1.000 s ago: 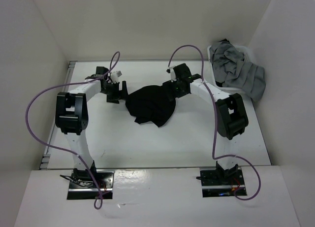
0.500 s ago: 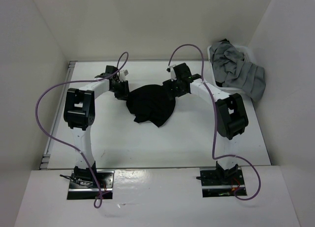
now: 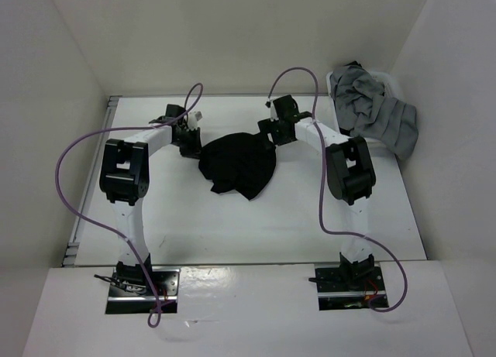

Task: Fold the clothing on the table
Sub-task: Flatten the skirt out

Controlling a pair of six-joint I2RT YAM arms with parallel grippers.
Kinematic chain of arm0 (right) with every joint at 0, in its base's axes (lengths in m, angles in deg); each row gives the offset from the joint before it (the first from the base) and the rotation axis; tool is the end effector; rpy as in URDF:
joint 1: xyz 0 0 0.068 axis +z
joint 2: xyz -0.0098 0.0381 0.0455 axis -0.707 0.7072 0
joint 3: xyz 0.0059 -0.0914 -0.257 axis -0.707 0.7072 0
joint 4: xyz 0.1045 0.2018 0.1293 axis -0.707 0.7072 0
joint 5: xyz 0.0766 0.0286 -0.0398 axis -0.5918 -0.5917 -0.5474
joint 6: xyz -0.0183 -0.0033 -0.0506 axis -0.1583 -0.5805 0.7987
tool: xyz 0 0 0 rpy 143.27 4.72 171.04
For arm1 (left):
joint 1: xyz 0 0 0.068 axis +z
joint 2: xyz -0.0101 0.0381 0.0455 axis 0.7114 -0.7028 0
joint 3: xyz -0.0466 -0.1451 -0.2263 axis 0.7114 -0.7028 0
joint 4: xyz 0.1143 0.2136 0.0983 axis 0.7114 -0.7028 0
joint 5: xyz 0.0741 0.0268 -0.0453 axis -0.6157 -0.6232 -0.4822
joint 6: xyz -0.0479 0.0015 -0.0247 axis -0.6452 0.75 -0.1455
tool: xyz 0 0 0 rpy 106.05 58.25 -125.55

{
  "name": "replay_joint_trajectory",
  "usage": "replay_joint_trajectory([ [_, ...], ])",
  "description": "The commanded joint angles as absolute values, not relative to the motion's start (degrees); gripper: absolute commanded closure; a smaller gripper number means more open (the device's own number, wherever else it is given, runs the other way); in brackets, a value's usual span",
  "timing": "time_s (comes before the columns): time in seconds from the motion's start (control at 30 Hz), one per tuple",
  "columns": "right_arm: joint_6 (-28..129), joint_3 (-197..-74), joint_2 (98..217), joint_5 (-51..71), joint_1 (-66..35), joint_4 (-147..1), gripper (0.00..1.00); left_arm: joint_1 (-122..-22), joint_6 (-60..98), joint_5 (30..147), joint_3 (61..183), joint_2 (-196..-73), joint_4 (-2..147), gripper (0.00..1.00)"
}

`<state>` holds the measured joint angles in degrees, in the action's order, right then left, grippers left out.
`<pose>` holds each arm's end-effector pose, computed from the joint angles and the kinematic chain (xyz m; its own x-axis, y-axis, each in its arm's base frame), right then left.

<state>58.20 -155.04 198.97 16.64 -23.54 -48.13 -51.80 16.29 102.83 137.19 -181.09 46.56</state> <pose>0.4400 0.1733 0.1926 -0.7356 -0.3003 -0.6073 -0.3806 0.9247 0.0038 0.4473 -0.0642 0.1558 -0.8948 -0.1208 -0.4298 0.0908 0.8934 -0.4400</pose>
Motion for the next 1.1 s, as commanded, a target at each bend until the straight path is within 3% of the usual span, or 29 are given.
replay_joint_trajectory([
  [0.0,55.93,-158.56,201.91,15.18,-23.81,-48.13,0.12,-51.76,18.22,103.03,135.69,-178.87,45.48,1.0],
  [0.47,56.89,-160.15,205.61,4.99,-22.59,-46.9,0.18,-52.9,22.26,104.17,135.16,-177.73,44.95,1.0],
  [0.53,58.2,-160.15,206.22,4.98,-21.97,-46.9,0.26,-53.43,22.88,104.17,135.16,-177.73,44.95,1.0],
  [0.63,58.21,-161.29,207.36,5.6,-20.56,-46.9,0.48,-54.49,24.02,104.17,134.63,-177.2,44.95,1.0],
  [0.67,58.21,-161.81,207.37,5.6,-20.56,-46.21,0.58,-54.49,24.63,104.17,134.63,-176.68,44.95,1.0],
  [0.7,58.21,-162.78,208.15,5.6,-20.56,-46.2,0.82,-55.01,24.64,104.17,134.63,-176.68,44.95,1.0],
  [0.77,58.21,-163.58,208.86,6.65,-20.56,-44.8,1.0,-55.01,25.34,104.17,134.63,-176.15,44.95,1.0],
  [1.07,60.58,-163.58,197.98,7.45,-20.56,-41.73,1.0,-55.01,30.34,104.17,137.62,-165.43,42.75,1.0],
])
